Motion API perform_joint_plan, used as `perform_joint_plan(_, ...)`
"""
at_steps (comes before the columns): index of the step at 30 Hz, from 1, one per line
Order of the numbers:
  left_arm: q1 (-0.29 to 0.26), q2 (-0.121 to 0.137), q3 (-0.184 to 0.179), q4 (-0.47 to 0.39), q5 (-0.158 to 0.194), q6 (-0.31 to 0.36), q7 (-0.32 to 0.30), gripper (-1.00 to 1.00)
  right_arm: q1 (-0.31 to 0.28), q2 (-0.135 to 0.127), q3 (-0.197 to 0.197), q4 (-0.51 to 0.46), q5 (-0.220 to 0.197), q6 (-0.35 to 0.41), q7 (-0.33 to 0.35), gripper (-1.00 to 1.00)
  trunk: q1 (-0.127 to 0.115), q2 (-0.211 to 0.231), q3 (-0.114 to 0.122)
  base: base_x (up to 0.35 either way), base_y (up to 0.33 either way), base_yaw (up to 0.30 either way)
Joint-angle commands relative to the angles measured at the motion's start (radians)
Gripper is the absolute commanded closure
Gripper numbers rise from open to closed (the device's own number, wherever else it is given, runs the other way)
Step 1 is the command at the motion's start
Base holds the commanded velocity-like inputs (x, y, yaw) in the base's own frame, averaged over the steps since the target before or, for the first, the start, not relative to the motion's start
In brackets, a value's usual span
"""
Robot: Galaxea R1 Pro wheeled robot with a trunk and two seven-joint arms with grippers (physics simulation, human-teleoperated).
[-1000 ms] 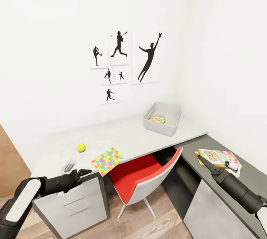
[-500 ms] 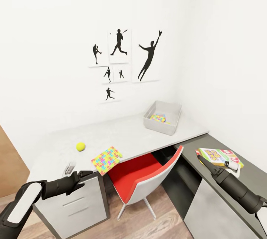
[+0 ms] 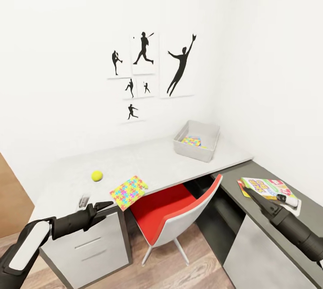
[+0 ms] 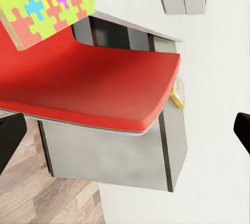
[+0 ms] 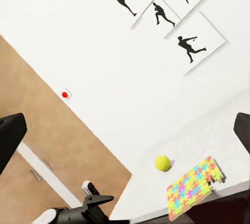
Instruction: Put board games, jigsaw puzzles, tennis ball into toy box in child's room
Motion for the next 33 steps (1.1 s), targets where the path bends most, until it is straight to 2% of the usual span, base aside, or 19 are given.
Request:
perform_joint_plan(1, -0.001, 0.0, 0.001, 0.0, -0.006, 0.004, -0.014, -1.0, -0.001, -0.001, -0.01, 0.0, -0.007, 0.037, 0.042, -1.0, 0.004, -0.008, -0.004, 0.0, 0.0, 0.0)
perform_joint_plan(5, -0.001, 0.001, 0.002, 0.0, -0.008, 0.004, -0.025, -1.0, 0.0, 0.008, -0.092, 0.0, -0.007, 0.192, 0.206, -1.0, 0.019, -0.036, -0.017, 0.0, 0.0, 0.0)
perform_joint_plan(9, -0.001, 0.001, 0.003, 0.001, -0.002, 0.004, -0.028, -1.0, -0.001, 0.012, -0.142, 0.0, -0.006, 0.242, 0.25, -1.0, 0.035, -0.064, -0.03, 0.0, 0.0, 0.0)
perform_joint_plan(25, -0.001, 0.003, 0.006, -0.002, 0.003, 0.004, -0.034, -1.0, -0.002, 0.014, -0.149, 0.0, 0.004, 0.244, 0.257, -1.0, 0.096, -0.176, -0.08, 0.0, 0.0, 0.0)
perform_joint_plan(33, -0.009, 0.005, 0.005, -0.004, 0.001, -0.019, -0.145, -1.0, -0.002, 0.014, -0.153, 0.0, 0.004, 0.242, 0.258, -1.0, 0.127, -0.232, -0.105, 0.0, 0.0, 0.0)
